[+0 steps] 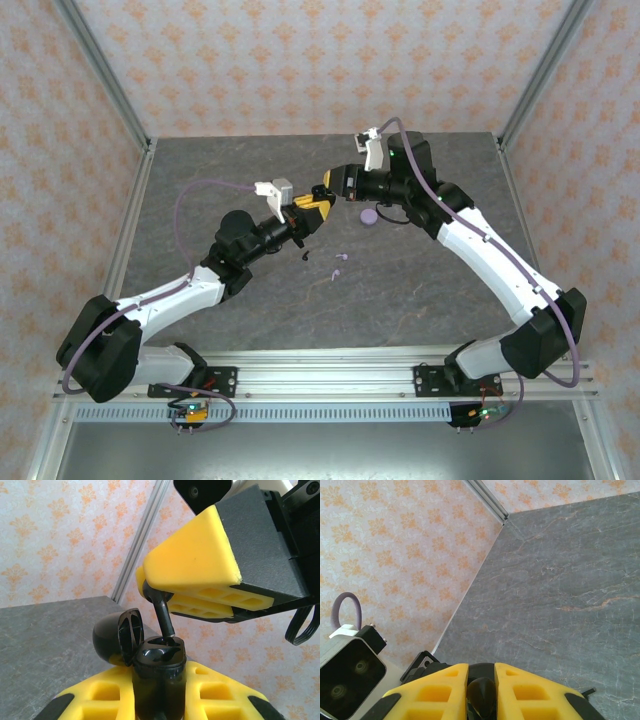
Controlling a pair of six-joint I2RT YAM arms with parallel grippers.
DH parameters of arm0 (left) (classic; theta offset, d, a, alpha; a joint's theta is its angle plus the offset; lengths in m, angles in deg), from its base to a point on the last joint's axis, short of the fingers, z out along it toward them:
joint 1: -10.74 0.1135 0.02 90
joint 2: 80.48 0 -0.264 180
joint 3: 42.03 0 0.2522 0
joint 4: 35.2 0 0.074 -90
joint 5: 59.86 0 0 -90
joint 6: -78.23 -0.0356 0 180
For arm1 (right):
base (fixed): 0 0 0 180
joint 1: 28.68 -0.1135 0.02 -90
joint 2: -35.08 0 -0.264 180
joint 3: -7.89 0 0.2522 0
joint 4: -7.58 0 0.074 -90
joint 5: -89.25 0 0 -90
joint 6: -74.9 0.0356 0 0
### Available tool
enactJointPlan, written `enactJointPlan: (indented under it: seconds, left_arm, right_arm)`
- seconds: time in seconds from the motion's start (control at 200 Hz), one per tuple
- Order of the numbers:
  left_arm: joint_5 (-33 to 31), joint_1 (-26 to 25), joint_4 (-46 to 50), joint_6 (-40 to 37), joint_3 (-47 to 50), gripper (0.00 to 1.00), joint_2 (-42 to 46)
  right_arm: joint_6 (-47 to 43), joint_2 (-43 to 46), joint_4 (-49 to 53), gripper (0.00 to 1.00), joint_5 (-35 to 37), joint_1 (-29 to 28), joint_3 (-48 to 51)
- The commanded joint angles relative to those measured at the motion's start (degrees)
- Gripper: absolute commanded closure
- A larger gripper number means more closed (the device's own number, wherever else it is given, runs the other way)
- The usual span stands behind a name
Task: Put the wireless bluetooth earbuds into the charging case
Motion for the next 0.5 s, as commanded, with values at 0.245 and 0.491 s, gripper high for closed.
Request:
enactJointPlan:
  seconds: [0.245, 0.491]
  left_arm:
    - [-1.4, -0.4, -1.1, 1.3, -2.3, 0.97, 0.9]
    - [-2.2, -0.4, -0.6, 1.6, -2.4, 0.97, 1.1]
  right_arm:
    - [-1.3, 0.0, -0.2, 0.80, 0.9, -0.4, 1.0]
    - [-1.9, 0.2, 0.5, 0.80, 1.2, -0.6, 1.5]
